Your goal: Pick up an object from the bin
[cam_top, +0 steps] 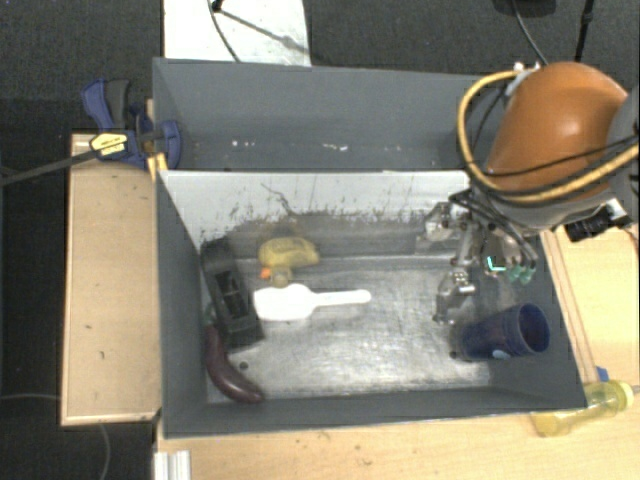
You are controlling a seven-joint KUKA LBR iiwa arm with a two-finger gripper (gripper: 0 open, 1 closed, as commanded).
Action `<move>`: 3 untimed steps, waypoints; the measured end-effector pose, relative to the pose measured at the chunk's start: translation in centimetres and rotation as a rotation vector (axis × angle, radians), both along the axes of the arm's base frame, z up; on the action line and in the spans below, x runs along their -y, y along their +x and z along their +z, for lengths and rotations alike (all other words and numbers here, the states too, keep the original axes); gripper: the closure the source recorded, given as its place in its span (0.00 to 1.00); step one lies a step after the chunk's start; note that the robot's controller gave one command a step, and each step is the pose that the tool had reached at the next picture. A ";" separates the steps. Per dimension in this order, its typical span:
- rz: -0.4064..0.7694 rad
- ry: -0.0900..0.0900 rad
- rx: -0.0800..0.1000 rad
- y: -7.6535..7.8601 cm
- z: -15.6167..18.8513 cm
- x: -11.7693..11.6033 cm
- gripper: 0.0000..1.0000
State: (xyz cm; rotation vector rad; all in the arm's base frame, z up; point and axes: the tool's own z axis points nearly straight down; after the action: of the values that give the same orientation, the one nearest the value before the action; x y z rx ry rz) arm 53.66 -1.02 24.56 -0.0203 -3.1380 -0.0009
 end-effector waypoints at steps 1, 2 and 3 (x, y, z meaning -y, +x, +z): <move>0.000 0.000 0.007 0.1 0.3 0.0 0.00; 0.010 0.000 0.013 1.0 -5.2 -4.3 0.00; 0.135 0.000 0.006 -0.1 -9.5 -8.8 0.00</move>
Offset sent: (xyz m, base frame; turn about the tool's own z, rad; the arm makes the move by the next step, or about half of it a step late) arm 0.0179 0.1064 -0.1375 -0.0143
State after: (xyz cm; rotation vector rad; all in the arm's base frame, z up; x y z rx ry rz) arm 53.53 7.75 15.04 0.1914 -3.1384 -0.0008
